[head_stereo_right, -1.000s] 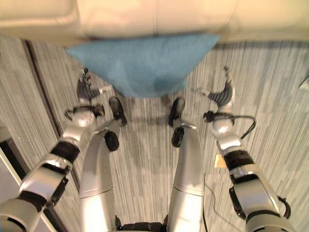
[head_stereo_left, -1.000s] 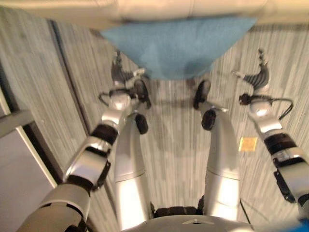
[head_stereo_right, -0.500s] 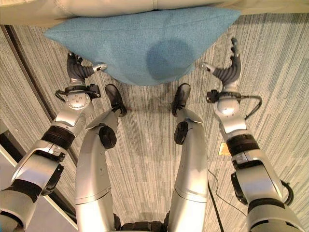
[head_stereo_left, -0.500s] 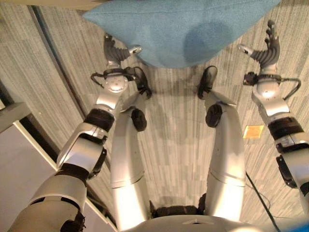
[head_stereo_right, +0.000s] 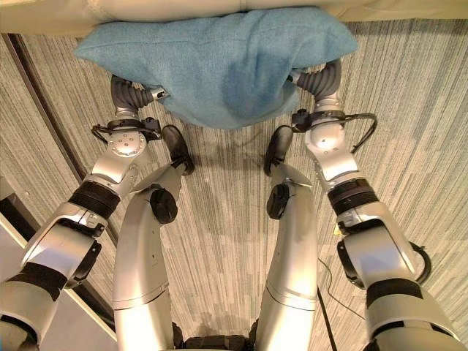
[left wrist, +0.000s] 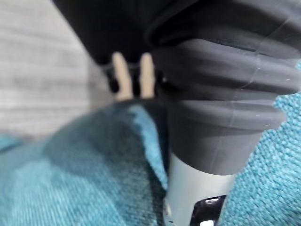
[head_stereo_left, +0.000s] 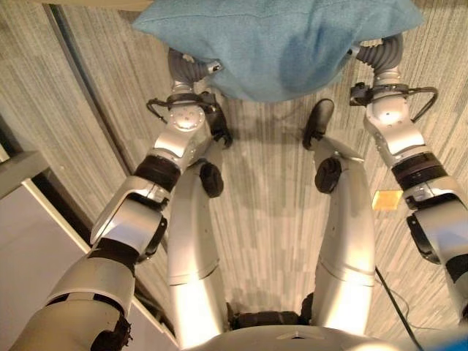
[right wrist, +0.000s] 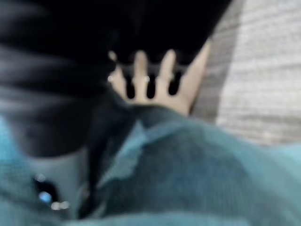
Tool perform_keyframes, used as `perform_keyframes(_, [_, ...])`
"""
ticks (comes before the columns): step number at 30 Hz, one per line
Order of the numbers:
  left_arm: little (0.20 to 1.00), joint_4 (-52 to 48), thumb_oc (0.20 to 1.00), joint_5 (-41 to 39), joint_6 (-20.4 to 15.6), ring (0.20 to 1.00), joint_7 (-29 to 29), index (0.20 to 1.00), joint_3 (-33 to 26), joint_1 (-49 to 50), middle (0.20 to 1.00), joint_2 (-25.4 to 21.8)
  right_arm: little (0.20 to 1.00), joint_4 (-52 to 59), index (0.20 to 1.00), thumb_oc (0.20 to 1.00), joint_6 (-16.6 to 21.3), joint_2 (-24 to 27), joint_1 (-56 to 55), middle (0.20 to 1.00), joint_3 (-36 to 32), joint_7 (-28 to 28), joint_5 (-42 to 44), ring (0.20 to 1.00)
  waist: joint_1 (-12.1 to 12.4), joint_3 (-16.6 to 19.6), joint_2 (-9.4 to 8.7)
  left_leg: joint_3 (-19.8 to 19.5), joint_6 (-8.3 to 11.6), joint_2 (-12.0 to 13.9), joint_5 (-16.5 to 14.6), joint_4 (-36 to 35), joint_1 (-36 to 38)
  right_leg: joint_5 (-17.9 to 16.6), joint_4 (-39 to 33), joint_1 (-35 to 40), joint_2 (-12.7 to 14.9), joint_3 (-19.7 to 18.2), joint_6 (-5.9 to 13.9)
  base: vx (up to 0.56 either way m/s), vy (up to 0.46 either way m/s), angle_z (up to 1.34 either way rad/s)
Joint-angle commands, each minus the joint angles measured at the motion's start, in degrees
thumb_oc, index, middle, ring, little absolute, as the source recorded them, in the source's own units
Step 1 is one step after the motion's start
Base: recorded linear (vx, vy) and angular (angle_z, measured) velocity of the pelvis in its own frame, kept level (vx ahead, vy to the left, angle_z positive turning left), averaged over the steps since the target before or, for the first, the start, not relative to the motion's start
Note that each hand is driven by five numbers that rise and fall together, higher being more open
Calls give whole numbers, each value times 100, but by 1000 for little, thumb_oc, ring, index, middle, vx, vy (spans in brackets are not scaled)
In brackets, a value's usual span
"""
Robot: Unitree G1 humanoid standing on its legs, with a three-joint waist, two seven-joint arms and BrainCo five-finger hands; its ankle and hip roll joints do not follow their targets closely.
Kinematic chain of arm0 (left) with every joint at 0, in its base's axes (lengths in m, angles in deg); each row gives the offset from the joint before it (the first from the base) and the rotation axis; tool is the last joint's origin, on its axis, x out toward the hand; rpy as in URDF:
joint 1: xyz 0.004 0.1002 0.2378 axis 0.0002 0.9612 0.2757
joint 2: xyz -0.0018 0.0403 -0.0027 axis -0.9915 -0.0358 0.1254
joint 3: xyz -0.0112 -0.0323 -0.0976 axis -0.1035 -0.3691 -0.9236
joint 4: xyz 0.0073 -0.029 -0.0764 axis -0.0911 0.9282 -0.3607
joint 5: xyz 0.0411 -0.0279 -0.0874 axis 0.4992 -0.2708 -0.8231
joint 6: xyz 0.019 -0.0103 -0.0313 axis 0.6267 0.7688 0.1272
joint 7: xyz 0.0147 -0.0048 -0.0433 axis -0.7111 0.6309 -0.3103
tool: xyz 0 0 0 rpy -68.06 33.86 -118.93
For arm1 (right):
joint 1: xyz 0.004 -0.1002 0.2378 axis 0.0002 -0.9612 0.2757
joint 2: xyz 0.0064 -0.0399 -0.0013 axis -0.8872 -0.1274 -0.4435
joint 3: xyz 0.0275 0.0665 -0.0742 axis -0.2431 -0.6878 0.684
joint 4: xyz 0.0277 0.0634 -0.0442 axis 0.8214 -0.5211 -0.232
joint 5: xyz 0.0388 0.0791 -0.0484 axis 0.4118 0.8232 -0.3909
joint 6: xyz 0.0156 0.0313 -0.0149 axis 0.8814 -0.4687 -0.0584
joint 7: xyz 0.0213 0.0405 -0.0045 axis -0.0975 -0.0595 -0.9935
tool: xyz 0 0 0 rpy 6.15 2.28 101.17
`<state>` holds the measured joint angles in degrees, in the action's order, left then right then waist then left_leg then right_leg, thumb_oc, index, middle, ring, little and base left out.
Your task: Pick up all the scattered cushions and arrange them neatly on the sofa.
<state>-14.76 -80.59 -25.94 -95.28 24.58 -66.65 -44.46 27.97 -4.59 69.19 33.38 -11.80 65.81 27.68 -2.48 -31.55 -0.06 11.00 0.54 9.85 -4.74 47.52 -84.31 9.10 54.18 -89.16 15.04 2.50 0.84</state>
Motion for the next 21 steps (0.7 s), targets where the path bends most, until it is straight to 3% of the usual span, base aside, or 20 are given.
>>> perform_keyframes(1, [382, -308, 382, -101, -459, 382, 100, 382, 42, -286, 382, 645, 369, 456, 369, 369, 250, -694, 169, 369, 613, -230, 12, 369, 2, 493, 220, -359, 80, -204, -281, 252, -9, -141, -22, -77, -164, 150, 368, 0, 0, 0])
perform_keyframes(2, [238, -309, 238, -101, -460, 238, 100, 238, 40, -284, 238, 641, 209, 452, 209, 209, 251, -698, 173, 209, 615, -230, 13, 209, 0, 493, 220, -361, 80, -203, -280, 252, -11, -142, -24, -77, -165, 153, 368, 0, 0, 0])
perform_keyframes(3, [200, -331, 200, -140, -493, 200, 107, 200, 12, -279, 200, 659, 200, 440, 200, 200, 254, -760, 211, 200, 632, -263, 24, 200, 10, 496, 227, -377, 79, -206, -275, 262, -18, -148, -21, -77, -174, 157, 366, 0, 0, 0])
perform_keyframes(9, [200, -734, 200, -237, -633, 200, 206, 200, -154, -28, 200, 662, 200, 805, 200, 200, 311, -827, 107, 200, 548, -350, -122, 200, 11, 659, 173, -398, 111, -210, -225, 213, -64, -195, -77, -74, -231, 248, 362, 1, -25, -1])
perform_keyframes(12, [200, -1032, 200, -277, -683, 200, 331, 200, -222, 304, 200, 771, 200, 1158, 200, 200, 365, -719, -242, 200, 288, -366, -159, 200, 2, 892, 167, -370, 131, -231, -151, -145, 157, -236, -321, 138, -274, 355, 395, -27, -27, 3])
perform_keyframes(21, [200, -1801, 200, -130, -653, 200, 887, 200, -167, 1420, 200, 902, 200, 2051, 200, 200, 543, -733, -1649, 200, -244, -596, -86, 200, -12, 1222, 156, -368, 259, -212, 149, -1636, 1871, -452, -1530, 1856, -265, 594, 494, -27, -11, 5])
